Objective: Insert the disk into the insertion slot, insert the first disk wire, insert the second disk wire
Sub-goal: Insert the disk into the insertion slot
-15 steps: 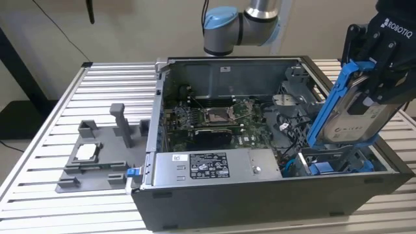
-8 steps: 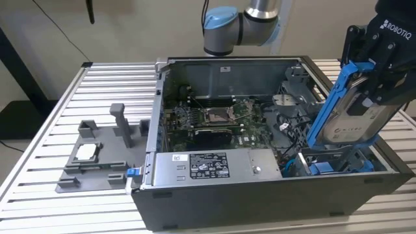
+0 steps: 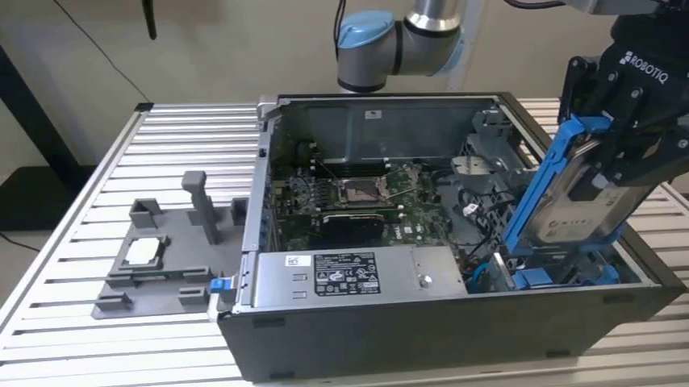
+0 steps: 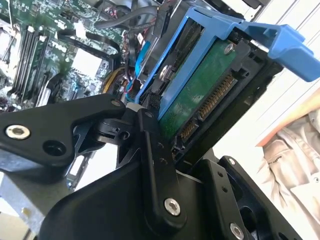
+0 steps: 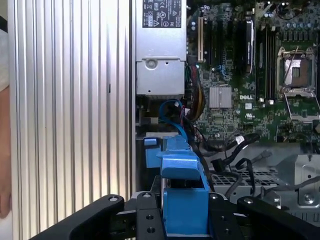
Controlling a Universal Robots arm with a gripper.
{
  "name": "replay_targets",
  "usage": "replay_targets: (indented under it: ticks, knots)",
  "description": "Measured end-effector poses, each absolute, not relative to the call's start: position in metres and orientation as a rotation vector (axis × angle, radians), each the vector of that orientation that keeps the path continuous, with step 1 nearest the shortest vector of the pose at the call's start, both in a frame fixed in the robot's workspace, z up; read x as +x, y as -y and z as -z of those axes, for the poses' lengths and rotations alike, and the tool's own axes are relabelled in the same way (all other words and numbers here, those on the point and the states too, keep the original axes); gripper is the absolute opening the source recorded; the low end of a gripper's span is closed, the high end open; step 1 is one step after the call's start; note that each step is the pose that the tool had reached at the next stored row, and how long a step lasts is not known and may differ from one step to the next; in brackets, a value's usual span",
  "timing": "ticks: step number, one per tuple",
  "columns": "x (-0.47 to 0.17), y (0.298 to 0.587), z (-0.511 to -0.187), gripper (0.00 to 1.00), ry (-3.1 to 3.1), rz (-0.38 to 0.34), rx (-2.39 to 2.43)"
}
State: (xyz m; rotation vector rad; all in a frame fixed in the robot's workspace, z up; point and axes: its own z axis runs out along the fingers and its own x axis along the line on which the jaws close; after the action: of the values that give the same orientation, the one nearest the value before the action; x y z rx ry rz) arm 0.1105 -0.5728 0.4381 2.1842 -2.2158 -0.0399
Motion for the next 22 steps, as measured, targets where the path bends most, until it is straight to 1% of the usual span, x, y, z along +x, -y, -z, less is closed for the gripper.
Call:
replay_targets:
  ticks: [8, 18, 22]
  knots:
    - [0.113, 0.573, -0.428, 0.33, 2.226, 0.064, 2.195]
    - [0.119, 0.573, -0.414, 0.33, 2.226, 0.064, 2.195]
    - [0.12, 0.573, -0.41, 0.33, 2.22, 0.075, 2.19]
